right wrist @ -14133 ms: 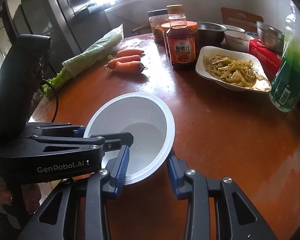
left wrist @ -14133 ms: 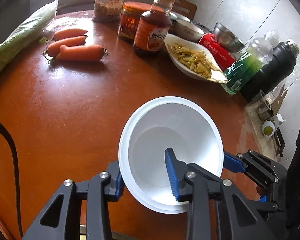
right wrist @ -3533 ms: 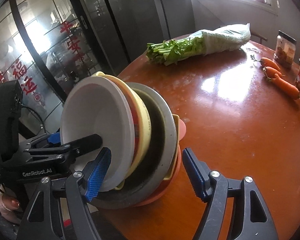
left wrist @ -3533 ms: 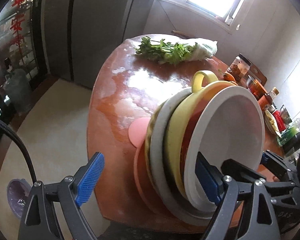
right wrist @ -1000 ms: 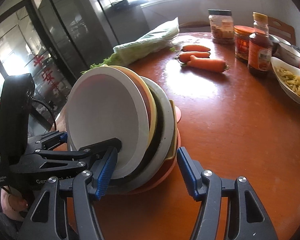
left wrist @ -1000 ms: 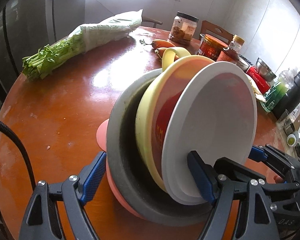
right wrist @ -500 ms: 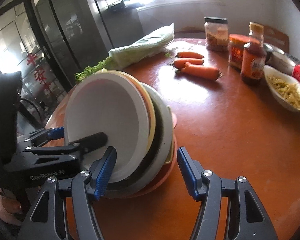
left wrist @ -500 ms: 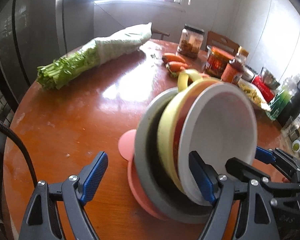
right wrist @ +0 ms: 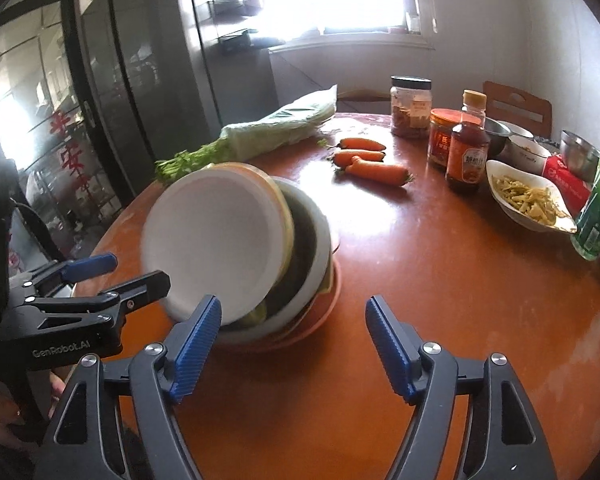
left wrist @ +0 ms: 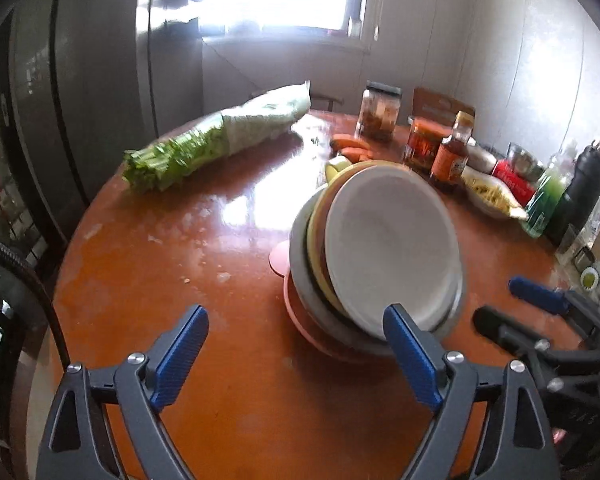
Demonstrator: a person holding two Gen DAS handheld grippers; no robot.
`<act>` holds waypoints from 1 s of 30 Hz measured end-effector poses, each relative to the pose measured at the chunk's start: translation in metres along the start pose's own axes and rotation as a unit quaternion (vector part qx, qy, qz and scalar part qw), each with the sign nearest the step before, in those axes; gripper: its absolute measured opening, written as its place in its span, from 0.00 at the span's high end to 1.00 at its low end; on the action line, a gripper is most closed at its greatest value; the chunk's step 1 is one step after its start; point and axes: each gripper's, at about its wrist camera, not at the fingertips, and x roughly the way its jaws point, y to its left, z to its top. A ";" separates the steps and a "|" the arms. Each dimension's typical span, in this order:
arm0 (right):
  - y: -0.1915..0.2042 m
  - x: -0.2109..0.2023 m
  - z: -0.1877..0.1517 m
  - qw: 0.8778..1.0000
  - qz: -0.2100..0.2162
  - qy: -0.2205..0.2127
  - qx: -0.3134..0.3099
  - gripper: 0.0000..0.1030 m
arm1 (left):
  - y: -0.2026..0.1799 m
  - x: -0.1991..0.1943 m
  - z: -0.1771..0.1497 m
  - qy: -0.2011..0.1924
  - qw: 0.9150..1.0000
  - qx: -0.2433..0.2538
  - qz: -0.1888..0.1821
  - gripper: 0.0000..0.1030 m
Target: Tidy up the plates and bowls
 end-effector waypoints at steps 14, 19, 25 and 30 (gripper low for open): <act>0.027 -0.026 -0.052 0.999 -0.022 -0.008 -0.026 0.24 | 0.003 -0.030 -0.050 -0.016 1.000 -0.004 0.026 0.10; 0.028 -0.033 -0.066 0.999 -0.035 -0.015 -0.032 0.24 | 0.004 -0.033 -0.066 -0.015 0.999 -0.013 0.031 0.10; 0.027 -0.039 -0.076 0.999 -0.038 -0.024 -0.026 0.24 | 0.003 -0.036 -0.077 -0.011 0.999 -0.016 0.036 0.10; 0.029 -0.039 -0.080 0.999 -0.036 -0.022 -0.026 0.23 | 0.004 -0.039 -0.081 -0.010 0.999 -0.019 0.040 0.10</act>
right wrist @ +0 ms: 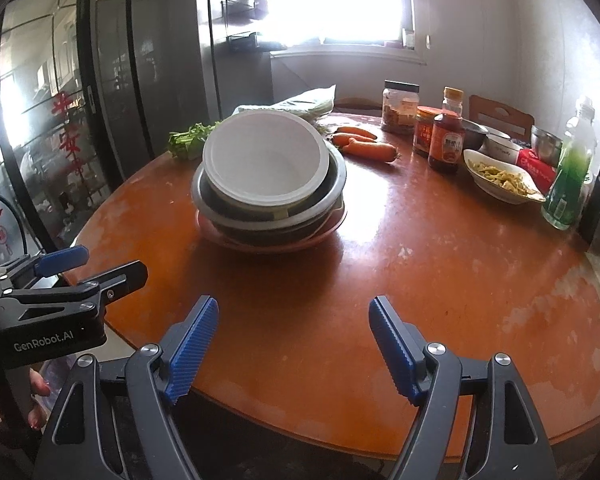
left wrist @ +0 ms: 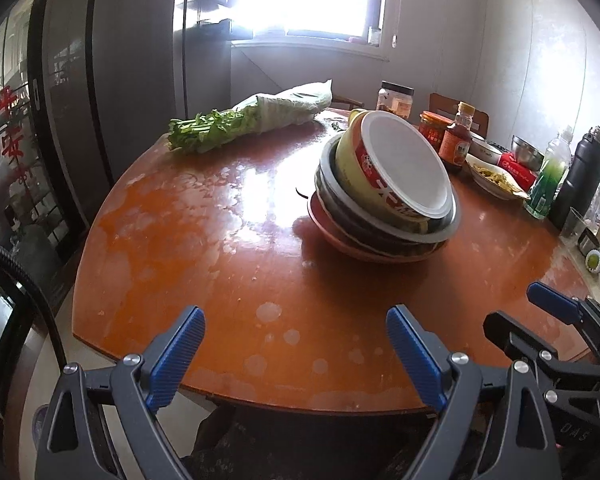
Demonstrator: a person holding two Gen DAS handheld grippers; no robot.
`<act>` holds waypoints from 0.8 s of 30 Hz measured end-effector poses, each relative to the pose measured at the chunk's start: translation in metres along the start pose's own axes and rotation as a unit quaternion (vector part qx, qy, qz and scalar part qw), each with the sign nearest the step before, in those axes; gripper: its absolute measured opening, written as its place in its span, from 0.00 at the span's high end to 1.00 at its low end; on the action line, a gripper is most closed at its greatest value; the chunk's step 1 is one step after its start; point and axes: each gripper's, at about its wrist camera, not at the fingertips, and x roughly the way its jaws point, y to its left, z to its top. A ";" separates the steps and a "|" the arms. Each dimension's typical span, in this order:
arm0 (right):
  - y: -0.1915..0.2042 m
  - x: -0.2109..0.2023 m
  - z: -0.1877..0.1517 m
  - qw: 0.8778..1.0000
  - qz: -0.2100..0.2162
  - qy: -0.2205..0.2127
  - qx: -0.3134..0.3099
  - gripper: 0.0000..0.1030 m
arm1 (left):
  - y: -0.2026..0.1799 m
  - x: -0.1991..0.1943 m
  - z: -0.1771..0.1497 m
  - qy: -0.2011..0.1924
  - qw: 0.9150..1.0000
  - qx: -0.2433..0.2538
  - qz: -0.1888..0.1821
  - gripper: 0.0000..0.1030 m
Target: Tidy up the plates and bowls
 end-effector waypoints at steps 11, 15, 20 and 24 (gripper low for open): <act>-0.001 -0.002 -0.004 1.000 -0.008 -0.001 0.002 0.23 | -0.003 -0.001 -0.004 0.004 1.000 0.003 0.005 0.10; -0.004 -0.004 -0.006 1.000 -0.011 -0.003 0.005 0.23 | -0.004 -0.001 -0.005 0.005 1.000 0.006 0.006 0.10; -0.006 -0.007 -0.008 1.000 -0.012 -0.005 0.007 0.23 | -0.004 -0.001 -0.006 0.004 1.000 0.005 0.005 0.10; -0.006 -0.009 -0.010 1.000 -0.013 -0.005 0.009 0.23 | -0.004 -0.001 -0.006 0.004 1.000 0.006 0.005 0.10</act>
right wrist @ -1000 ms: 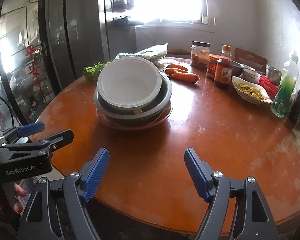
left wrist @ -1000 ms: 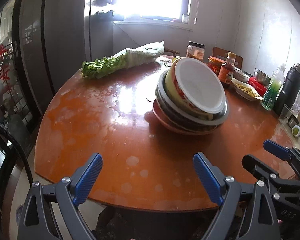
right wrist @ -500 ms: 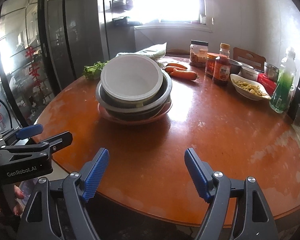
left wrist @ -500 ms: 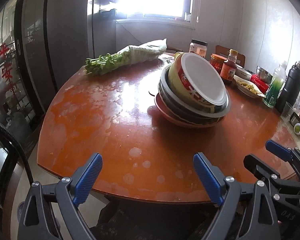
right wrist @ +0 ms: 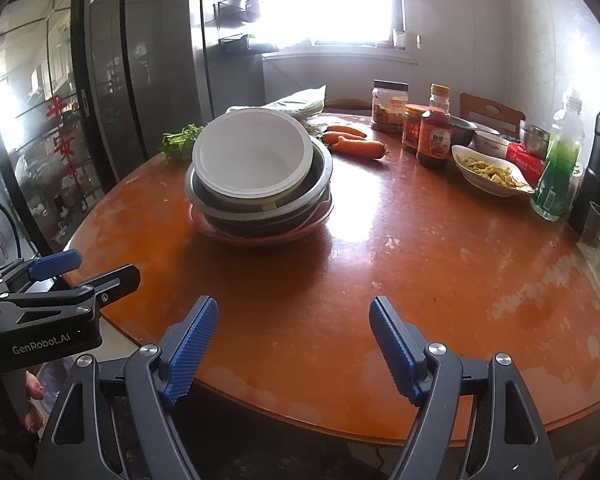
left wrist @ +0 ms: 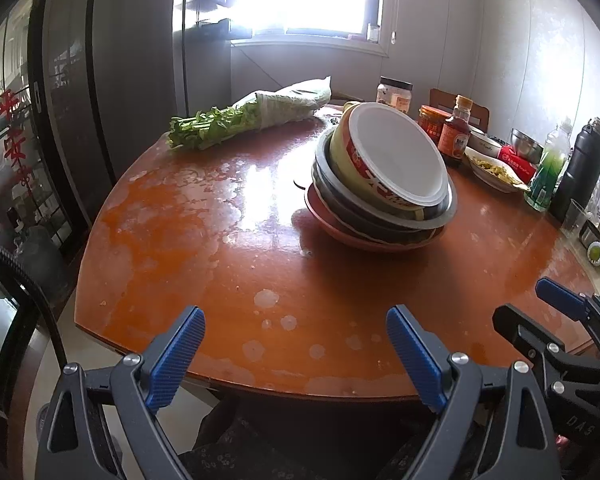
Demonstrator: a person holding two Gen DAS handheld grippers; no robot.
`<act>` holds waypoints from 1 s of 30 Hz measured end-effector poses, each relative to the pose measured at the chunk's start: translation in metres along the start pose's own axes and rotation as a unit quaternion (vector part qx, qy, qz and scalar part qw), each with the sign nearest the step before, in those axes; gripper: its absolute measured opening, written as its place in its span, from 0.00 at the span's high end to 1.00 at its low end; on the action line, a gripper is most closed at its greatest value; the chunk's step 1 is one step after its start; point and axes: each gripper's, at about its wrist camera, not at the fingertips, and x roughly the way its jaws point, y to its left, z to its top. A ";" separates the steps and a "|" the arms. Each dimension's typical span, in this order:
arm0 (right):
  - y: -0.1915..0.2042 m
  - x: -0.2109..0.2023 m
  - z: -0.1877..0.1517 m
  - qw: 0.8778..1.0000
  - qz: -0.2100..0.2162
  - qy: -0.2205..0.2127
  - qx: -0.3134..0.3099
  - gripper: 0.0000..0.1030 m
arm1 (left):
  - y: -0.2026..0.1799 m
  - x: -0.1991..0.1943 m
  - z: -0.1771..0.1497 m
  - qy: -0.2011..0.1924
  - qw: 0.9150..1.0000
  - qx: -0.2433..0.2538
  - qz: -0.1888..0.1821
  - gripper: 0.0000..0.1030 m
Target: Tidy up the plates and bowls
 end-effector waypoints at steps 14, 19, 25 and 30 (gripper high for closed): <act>-0.003 -0.002 0.001 1.000 -0.006 -0.002 0.003 0.23 | 0.000 0.003 -0.001 0.002 1.000 0.007 0.012 0.10; -0.004 -0.001 0.000 1.000 -0.009 0.000 0.004 0.23 | 0.000 0.005 0.000 0.003 1.000 0.007 0.012 0.10; -0.007 0.000 0.001 1.000 -0.014 0.000 0.009 0.23 | 0.000 0.007 0.001 0.005 1.000 0.008 0.012 0.10; -0.010 0.001 0.000 1.000 -0.017 0.002 0.012 0.23 | -0.001 0.008 0.001 0.005 1.000 0.011 0.013 0.10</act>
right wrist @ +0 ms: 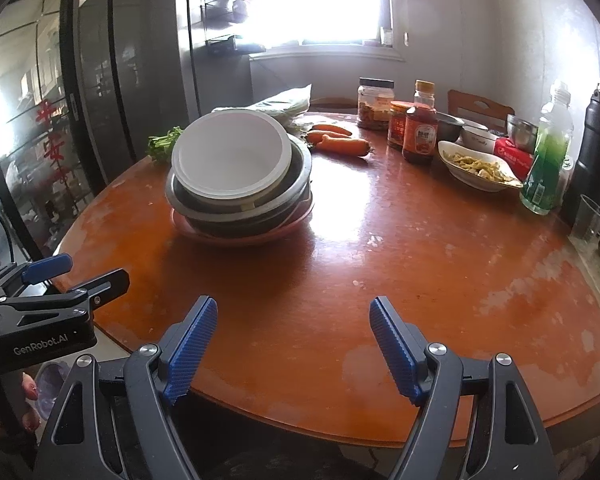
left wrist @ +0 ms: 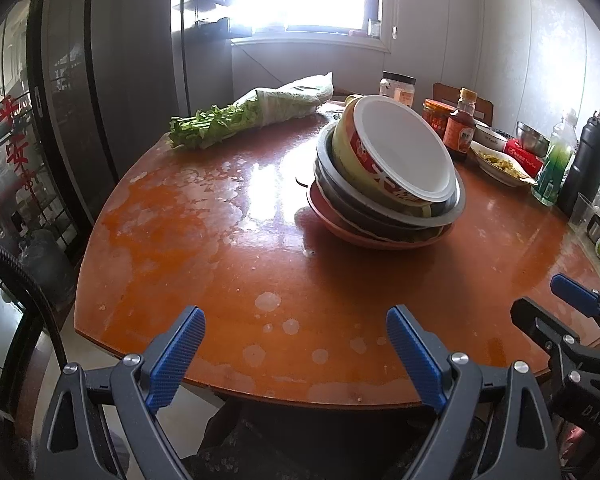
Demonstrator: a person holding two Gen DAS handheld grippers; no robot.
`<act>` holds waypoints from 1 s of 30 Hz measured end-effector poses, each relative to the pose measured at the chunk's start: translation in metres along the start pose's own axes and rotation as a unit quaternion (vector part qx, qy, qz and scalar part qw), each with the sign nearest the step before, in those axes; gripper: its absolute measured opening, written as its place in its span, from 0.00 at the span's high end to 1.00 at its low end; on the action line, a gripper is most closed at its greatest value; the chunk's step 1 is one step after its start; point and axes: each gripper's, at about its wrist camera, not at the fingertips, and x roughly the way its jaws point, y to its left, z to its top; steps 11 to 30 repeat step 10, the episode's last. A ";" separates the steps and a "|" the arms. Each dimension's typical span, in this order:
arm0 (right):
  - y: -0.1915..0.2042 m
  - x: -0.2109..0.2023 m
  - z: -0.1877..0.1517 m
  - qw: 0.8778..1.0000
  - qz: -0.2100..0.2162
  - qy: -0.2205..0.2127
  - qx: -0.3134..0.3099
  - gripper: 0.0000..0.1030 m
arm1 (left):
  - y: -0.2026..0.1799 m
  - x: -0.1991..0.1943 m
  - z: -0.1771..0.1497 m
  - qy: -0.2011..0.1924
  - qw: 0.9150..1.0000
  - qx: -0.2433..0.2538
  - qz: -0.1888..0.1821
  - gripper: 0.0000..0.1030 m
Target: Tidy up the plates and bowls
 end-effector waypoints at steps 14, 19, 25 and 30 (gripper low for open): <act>-0.004 0.005 0.007 1.000 -0.008 0.000 0.002 0.23 | 0.006 0.006 0.012 -0.006 1.000 -0.005 0.008 0.10; -0.004 0.005 0.007 1.000 -0.008 0.000 0.002 0.23 | 0.006 0.006 0.012 -0.006 1.000 -0.005 0.008 0.10; -0.004 0.005 0.007 1.000 -0.008 0.000 0.002 0.23 | 0.006 0.006 0.012 -0.006 1.000 -0.005 0.008 0.10; -0.004 0.005 0.007 1.000 -0.008 0.000 0.002 0.23 | 0.006 0.006 0.012 -0.006 1.000 -0.005 0.008 0.10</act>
